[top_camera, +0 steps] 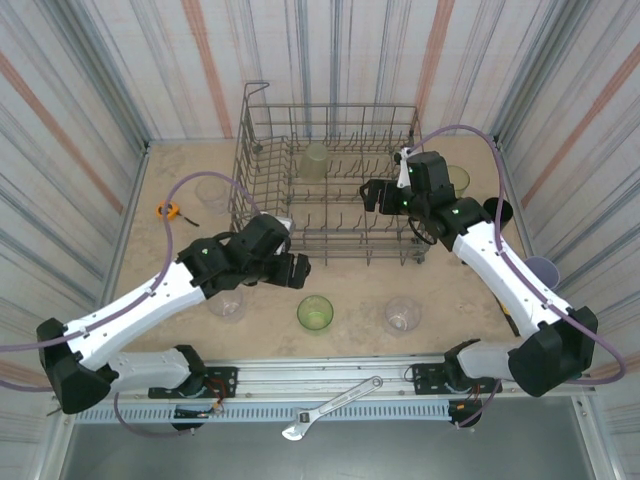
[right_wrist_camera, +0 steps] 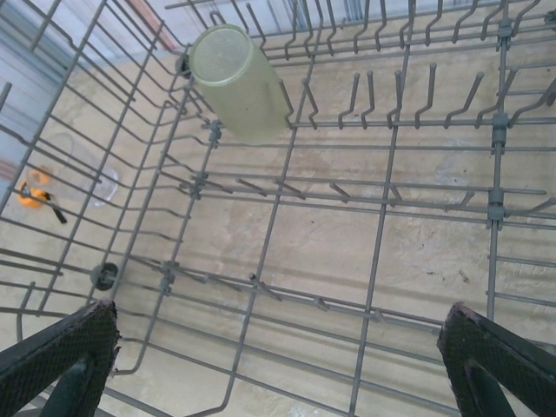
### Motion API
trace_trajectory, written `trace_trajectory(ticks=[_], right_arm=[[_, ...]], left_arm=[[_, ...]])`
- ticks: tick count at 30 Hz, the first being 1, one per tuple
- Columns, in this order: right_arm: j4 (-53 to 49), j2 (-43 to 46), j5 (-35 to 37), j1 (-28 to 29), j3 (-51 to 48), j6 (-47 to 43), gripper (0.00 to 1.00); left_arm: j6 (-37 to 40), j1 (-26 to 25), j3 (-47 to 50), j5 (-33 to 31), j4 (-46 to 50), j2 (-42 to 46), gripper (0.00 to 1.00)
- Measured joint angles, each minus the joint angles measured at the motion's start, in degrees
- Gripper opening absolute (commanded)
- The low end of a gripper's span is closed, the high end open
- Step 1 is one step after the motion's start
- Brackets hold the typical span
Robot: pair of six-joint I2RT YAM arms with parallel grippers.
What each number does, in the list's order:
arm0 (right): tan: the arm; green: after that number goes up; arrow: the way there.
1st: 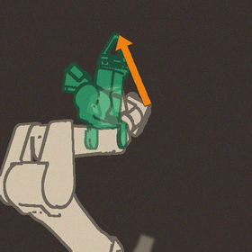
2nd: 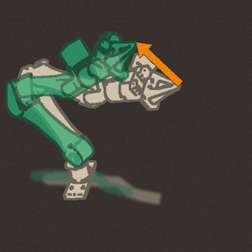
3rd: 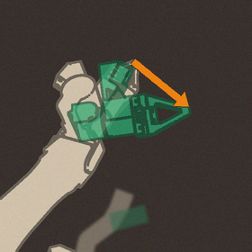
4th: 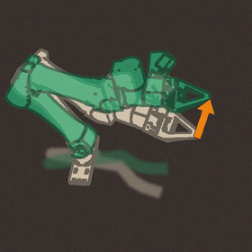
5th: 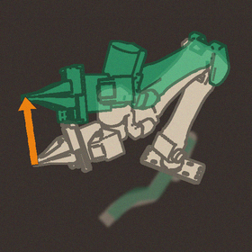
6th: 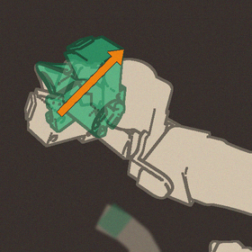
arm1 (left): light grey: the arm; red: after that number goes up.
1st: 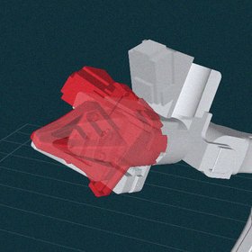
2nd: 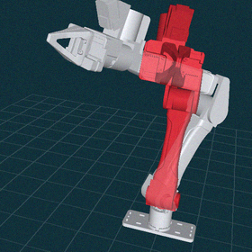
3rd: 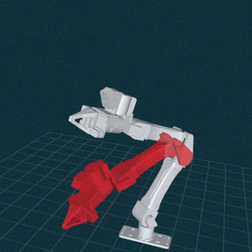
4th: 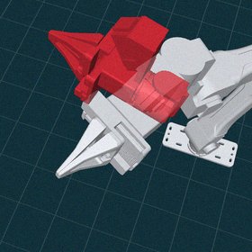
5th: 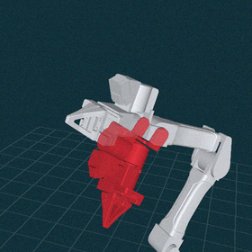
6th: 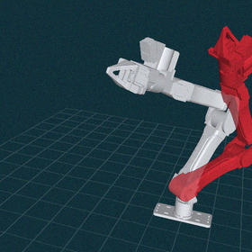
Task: Load the cups into the dish rack
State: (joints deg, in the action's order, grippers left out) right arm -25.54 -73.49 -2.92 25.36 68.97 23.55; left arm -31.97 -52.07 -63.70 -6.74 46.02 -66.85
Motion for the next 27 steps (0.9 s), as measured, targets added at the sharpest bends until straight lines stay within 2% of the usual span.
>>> trace_trajectory(ticks=[9,17,20,25,27], right_arm=[[-1.53,2.4,0.02,0.0,0.0,0.0,0.99],[-1.66,3.67,-0.2,0.0,-0.02,0.0,0.99],[-1.46,5.18,-0.39,0.0,-0.63,0.0,0.99],[-1.22,6.23,-0.48,0.0,-0.85,0.0,0.99],[-0.44,6.6,-0.63,0.0,-1.68,-0.02,0.99]], left_arm=[[-3.52,-6.25,2.1,-5.14,-1.31,-1.55,0.96],[-5.9,-8.98,5.14,-7.65,-2.93,-5.29,0.8],[-6.51,-9.44,5.97,-7.98,-3.45,-6.49,0.71],[-7.1,-9.6,7.87,-7.45,-5.49,-6.95,0.5],[-7.1,-9.94,8.48,-7.15,-5.88,-7.23,0.47]])
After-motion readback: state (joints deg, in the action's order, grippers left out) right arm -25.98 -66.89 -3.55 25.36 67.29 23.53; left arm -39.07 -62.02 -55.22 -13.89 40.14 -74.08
